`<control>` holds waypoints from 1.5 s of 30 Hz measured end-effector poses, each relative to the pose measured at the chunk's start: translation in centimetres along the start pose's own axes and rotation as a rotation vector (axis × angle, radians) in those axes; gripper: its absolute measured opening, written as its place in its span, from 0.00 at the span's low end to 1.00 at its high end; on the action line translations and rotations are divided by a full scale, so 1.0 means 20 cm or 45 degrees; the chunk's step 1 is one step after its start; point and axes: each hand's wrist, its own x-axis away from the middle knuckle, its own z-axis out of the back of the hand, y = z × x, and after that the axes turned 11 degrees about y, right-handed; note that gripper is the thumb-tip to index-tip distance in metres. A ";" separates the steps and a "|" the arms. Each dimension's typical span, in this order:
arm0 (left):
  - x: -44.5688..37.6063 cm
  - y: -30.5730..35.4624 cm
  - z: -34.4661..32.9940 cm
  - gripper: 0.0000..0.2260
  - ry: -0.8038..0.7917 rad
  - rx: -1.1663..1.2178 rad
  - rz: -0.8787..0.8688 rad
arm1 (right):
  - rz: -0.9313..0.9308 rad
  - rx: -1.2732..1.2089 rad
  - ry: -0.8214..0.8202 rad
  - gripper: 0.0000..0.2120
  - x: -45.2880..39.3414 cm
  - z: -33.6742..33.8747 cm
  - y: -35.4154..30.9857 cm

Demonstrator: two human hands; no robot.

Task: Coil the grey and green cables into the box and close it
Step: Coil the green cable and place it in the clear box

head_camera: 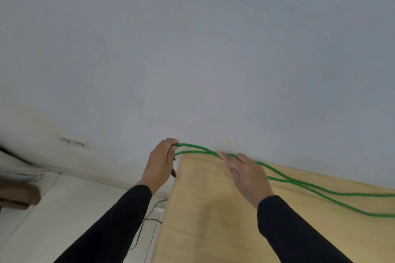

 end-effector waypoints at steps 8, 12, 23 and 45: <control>-0.03 0.77 -0.14 0.14 -0.330 1.225 0.531 | -0.030 -0.064 0.460 0.18 -0.24 0.51 0.07; 0.02 1.19 -0.21 0.15 -0.473 1.772 0.501 | -0.092 -0.186 0.443 0.20 -0.21 0.74 0.19; 0.21 1.84 -0.45 0.12 0.006 1.093 -0.201 | 0.342 -0.025 0.313 0.17 0.17 1.34 0.26; 0.44 2.24 -0.16 0.19 -0.703 1.981 -0.124 | -0.169 -0.664 0.361 0.16 0.03 1.74 0.13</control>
